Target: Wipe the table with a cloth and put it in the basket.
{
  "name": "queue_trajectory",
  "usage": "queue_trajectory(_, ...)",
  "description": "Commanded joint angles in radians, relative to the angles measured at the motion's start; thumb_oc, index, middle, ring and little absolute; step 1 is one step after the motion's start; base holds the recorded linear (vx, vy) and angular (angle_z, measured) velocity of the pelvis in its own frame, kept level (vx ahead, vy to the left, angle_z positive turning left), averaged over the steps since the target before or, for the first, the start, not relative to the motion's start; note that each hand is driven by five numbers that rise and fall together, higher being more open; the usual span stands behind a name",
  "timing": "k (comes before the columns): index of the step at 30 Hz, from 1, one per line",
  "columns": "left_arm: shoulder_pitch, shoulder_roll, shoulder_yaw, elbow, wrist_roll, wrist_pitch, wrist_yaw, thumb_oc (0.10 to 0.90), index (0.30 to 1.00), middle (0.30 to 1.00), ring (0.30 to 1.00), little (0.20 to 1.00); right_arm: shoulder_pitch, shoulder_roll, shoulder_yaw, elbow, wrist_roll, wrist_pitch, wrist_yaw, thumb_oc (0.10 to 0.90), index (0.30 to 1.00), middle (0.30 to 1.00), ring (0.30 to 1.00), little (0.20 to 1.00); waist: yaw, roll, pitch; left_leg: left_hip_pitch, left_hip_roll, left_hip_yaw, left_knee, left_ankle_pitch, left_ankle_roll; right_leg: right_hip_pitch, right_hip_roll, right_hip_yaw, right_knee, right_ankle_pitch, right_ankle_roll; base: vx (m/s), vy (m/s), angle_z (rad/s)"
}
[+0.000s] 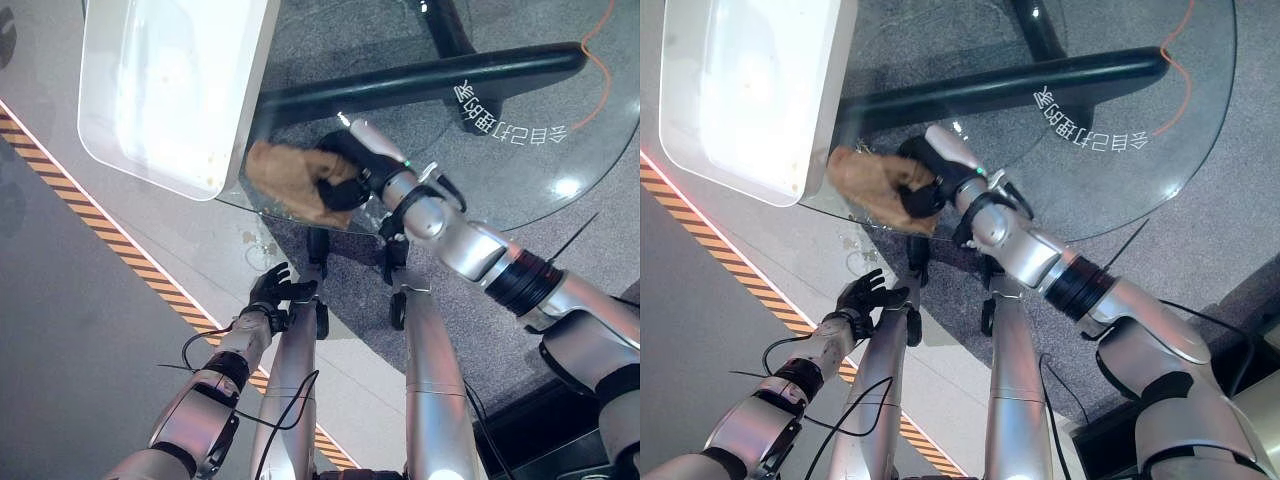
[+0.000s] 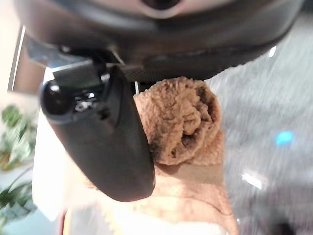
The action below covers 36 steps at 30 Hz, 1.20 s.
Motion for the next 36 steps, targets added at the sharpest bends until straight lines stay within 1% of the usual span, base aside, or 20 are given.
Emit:
queue_trajectory(1,0.076,0.063,-0.012,0.016,0.025,0.003,0.023,0.800,0.900,0.900,0.900,0.900,0.065,0.019,0.027,0.010,0.043,0.005,0.033,0.100,0.300,0.300,0.300,0.200,0.015,-0.018,0.014,-0.023,-0.046,0.014,0.071,-0.085,0.006,-0.037,-0.005,0.182,-0.122,0.093,0.090,0.00,-0.017,0.07)
queue_trajectory(6,0.080,0.060,-0.016,0.019,0.023,-0.003,0.027,0.800,0.900,0.900,0.900,0.900,0.077,0.015,0.017,0.015,0.056,-0.001,-0.013,0.100,0.300,0.300,0.300,0.200,0.014,-0.018,0.014,-0.024,-0.045,0.015,0.072,-0.086,0.007,-0.041,-0.006,0.181,-0.120,0.094,0.091,0.00,-0.008,0.04)
queue_trajectory(8,0.082,0.061,-0.015,0.020,0.021,-0.003,0.026,0.800,0.900,0.900,0.900,0.900,0.085,0.017,0.004,0.020,0.067,-0.005,-0.061,0.100,0.300,0.300,0.300,0.200,0.013,-0.018,0.014,-0.023,-0.044,0.016,0.071,-0.086,0.007,-0.041,-0.006,0.182,-0.119,0.095,0.091,0.01,-0.003,0.09)
queue_trajectory(11,0.082,0.059,-0.012,0.025,0.022,-0.004,0.028,0.800,0.900,0.900,0.900,0.900,0.100,0.019,-0.026,0.030,0.072,-0.027,-0.148,0.100,0.300,0.300,0.300,0.200,0.010,-0.021,0.014,-0.024,-0.042,0.018,0.072,-0.086,0.009,-0.043,-0.006,0.182,-0.119,0.098,0.092,0.01,-0.003,0.06)
queue_trajectory(14,0.078,0.052,-0.010,0.029,0.018,-0.004,0.034,0.800,0.900,0.900,0.900,0.900,0.114,0.026,-0.068,0.035,0.068,-0.051,-0.271,0.100,0.300,0.300,0.300,0.200,0.005,-0.021,0.014,-0.027,-0.040,0.022,0.074,-0.086,0.010,-0.047,-0.005,0.185,-0.119,0.102,0.092,0.00,0.000,0.00)
queue_trajectory(16,0.074,0.043,-0.005,0.035,0.015,-0.003,0.038,0.800,0.900,0.900,0.900,0.900,0.122,0.033,-0.114,0.038,0.067,-0.082,-0.382,0.100,0.300,0.300,0.300,0.200,-0.001,-0.020,0.014,-0.026,-0.038,0.026,0.072,-0.088,0.011,-0.050,-0.004,0.189,-0.119,0.103,0.093,0.00,0.037,0.02)
queue_trajectory(21,0.068,0.019,0.010,0.038,0.004,0.007,0.053,0.800,0.900,0.900,0.900,0.900,0.137,0.048,-0.218,0.005,0.022,-0.103,-0.499,0.100,0.300,0.300,0.300,0.200,-0.015,-0.013,0.014,-0.021,-0.035,0.035,0.068,-0.090,0.016,-0.057,0.001,0.200,-0.112,0.106,0.096,0.01,0.055,0.00)
queue_trajectory(23,0.067,0.014,0.017,0.037,0.001,0.013,0.054,0.800,0.900,0.900,0.900,0.900,0.139,0.049,-0.248,-0.009,0.008,-0.090,-0.521,0.100,0.300,0.300,0.300,0.200,-0.019,-0.010,0.014,-0.019,-0.034,0.038,0.070,-0.091,0.017,-0.059,0.001,0.202,-0.108,0.106,0.095,0.02,0.047,-0.08)
queue_trajectory(28,0.064,0.000,0.027,0.034,-0.008,0.029,0.063,0.800,0.900,0.900,0.900,0.900,0.134,0.034,-0.314,-0.044,-0.017,-0.018,-0.580,0.100,0.300,0.300,0.300,0.200,-0.027,-0.007,0.014,-0.016,-0.030,0.045,0.076,-0.092,0.020,-0.062,0.001,0.205,-0.094,0.106,0.095,0.01,0.034,-0.04)
queue_trajectory(31,0.064,-0.006,0.033,0.033,-0.009,0.036,0.068,0.800,0.900,0.900,0.900,0.900,0.129,0.022,-0.338,-0.040,-0.033,0.014,-0.586,0.100,0.300,0.300,0.300,0.200,-0.029,-0.006,0.014,-0.013,-0.026,0.049,0.074,-0.091,0.022,-0.064,-0.001,0.204,-0.088,0.107,0.095,0.02,0.032,-0.08)
queue_trajectory(36,0.056,-0.009,0.044,0.032,-0.010,0.054,0.072,0.800,0.900,0.900,0.900,0.900,0.101,0.000,-0.372,0.000,-0.046,0.041,-0.592,0.100,0.300,0.300,0.300,0.200,-0.027,-0.003,0.014,-0.014,-0.022,0.054,0.079,-0.094,0.024,-0.067,-0.006,0.200,-0.077,0.104,0.094,0.00,0.008,-0.03)
